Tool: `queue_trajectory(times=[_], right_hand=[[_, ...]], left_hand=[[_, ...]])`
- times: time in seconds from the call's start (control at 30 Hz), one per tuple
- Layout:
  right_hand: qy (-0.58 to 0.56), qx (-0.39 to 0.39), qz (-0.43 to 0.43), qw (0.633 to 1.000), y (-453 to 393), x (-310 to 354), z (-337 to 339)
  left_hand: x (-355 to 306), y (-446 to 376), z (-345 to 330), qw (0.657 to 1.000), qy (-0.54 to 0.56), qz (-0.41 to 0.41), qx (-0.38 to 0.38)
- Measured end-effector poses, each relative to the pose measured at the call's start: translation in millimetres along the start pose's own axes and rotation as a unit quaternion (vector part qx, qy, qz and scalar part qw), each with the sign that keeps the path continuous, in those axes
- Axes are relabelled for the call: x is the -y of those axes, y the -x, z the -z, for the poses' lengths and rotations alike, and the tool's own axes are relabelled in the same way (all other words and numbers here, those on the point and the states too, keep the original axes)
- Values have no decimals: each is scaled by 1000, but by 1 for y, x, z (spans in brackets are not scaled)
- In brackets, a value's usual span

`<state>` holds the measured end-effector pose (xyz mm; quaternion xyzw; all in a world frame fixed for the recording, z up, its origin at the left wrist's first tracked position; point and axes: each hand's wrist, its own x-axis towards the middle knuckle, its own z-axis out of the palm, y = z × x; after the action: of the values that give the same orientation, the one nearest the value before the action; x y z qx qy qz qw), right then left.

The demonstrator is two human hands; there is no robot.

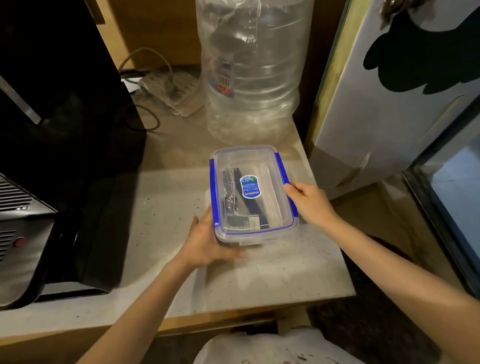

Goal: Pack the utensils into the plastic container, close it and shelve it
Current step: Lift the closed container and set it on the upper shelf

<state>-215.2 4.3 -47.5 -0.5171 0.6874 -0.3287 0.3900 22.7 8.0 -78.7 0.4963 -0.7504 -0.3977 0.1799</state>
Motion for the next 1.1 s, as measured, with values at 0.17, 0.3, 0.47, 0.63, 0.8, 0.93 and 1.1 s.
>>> queue_trajectory(times=[0.17,0.3,0.47,0.63,0.8,0.93,1.1], right_hand=[[-74,1,14,997,9,10,2],[-117,-35,53,991,9,37,15],[-216,-30,129,967,9,87,40],[-185,3,230,955,19,142,70],[-82,-86,331,936,20,197,96],[-92,-126,374,914,22,239,120],[-116,-143,423,887,20,284,147]], left_hand=[[-13,-2,15,992,105,-10,-67],[-37,-9,39,983,141,-26,-115],[-74,-22,71,958,199,-78,-192],[-126,-29,110,936,206,-153,-240],[-184,-33,151,922,148,-207,-291],[-231,-33,183,894,89,-250,-362],[-280,-32,222,865,64,-304,-395]])
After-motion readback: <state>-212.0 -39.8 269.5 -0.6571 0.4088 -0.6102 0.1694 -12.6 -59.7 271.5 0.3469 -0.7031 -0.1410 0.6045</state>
